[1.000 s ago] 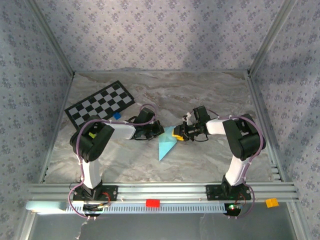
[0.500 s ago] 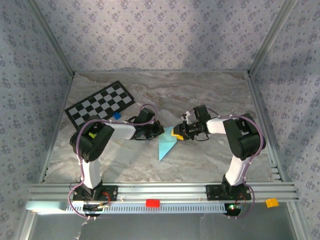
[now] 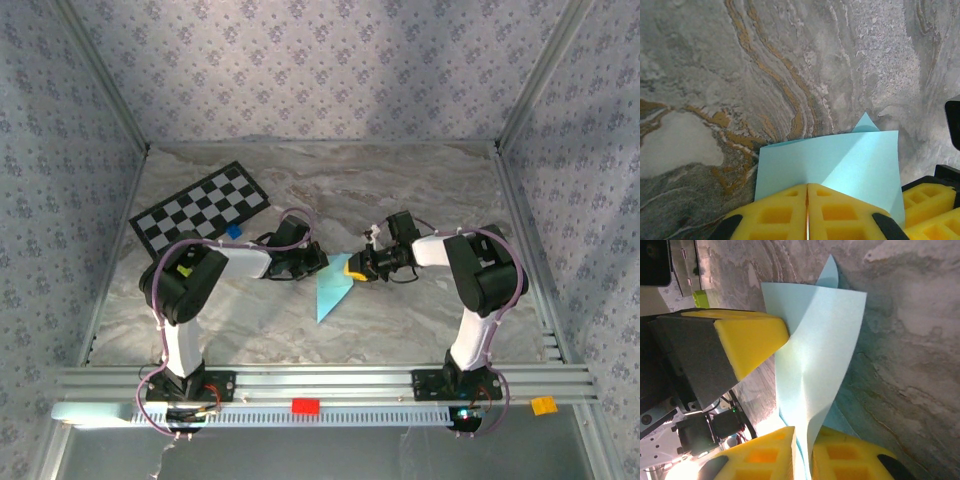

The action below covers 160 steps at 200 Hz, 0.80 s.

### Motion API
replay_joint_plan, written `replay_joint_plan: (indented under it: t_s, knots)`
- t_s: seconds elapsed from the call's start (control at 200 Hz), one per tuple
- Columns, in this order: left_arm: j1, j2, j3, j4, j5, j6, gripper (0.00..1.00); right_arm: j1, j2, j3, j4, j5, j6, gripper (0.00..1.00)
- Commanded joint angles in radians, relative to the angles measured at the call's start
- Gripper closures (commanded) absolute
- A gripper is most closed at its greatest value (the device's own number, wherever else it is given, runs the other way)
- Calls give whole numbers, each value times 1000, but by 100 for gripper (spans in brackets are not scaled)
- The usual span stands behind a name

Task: Fold a paper plane with a square sheet of paper (pick it up from the middle)
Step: Fold the wing for the fifth time at the center of the table.

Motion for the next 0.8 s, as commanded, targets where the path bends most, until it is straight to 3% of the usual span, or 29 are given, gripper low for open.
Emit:
replay_joint_plan:
  t_s: [0.0, 0.17, 0.41, 0.665, 0.795]
  knots:
    - [-8, -14, -5, -83, -8, 20, 90, -8, 12, 24, -43, 16, -21, 89]
    - [-8, -48, -12, -66, -10, 34, 85, -10, 7, 12, -27, 35, 11, 96]
    - [-29, -168, -31, -92, -78, 98, 63, -8, -54, -58, 127, 89, 214, 99]
    - [-93, -295, -71, -182, -202, 179, 61, -7, -151, -159, 245, 215, 436, 99]
    - [-150, -363, -114, -178, -305, 206, 61, 7, -180, -168, 245, 248, 474, 99]
